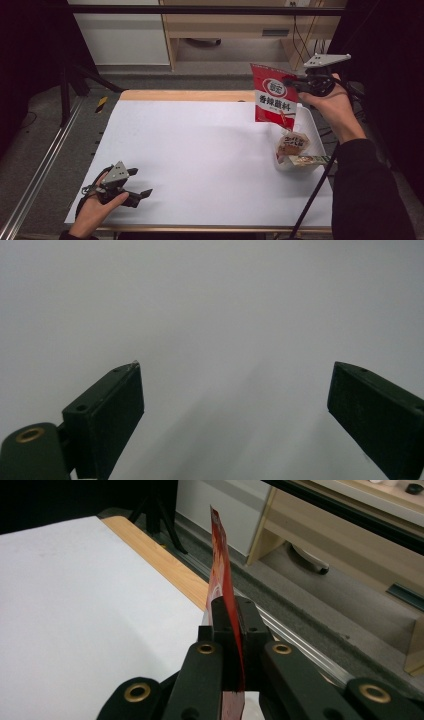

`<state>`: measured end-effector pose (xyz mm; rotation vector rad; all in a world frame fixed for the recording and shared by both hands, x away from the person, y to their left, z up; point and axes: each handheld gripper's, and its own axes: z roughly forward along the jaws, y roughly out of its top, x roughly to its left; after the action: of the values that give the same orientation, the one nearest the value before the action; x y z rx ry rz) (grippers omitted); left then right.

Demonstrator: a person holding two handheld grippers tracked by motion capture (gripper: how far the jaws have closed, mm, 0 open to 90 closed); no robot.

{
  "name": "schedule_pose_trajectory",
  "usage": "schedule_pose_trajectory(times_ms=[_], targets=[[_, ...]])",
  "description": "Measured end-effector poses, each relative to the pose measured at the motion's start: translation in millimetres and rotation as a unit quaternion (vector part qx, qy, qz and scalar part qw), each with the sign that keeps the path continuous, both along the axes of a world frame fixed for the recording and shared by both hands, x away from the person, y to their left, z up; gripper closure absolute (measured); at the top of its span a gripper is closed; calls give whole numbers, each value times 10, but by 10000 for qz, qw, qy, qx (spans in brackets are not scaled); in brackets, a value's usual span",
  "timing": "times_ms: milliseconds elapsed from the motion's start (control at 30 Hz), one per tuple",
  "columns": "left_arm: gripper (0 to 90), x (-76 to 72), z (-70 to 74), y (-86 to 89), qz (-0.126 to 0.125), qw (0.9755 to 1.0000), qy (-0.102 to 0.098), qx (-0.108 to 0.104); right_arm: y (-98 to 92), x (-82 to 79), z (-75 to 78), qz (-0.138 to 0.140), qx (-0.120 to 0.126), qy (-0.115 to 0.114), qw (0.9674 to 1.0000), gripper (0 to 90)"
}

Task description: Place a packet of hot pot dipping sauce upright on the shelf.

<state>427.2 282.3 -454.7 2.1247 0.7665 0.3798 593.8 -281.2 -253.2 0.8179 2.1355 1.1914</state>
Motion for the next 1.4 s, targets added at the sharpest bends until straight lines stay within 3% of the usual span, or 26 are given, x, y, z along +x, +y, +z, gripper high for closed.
schedule_pose_trajectory(times_ms=[500,700,967,1167,1400], targets=[[77,6,-14,-31,-51,10000,37,13,-479,-112,-45,-570,107,53,9983,897],[77,3,-17,-34,-65,10000,34,26,-472,-53,-214,-625,94,201,9978,897],[77,1,-19,-36,-69,10000,40,26,-496,-18,-488,-652,279,331,9969,897],[77,-1,-24,-33,-74,9999,48,51,-613,-121,-628,-881,459,347,9945,894],[77,-20,-15,-33,-53,10000,20,45,-846,-279,-778,-1280,448,531,9893,882]])
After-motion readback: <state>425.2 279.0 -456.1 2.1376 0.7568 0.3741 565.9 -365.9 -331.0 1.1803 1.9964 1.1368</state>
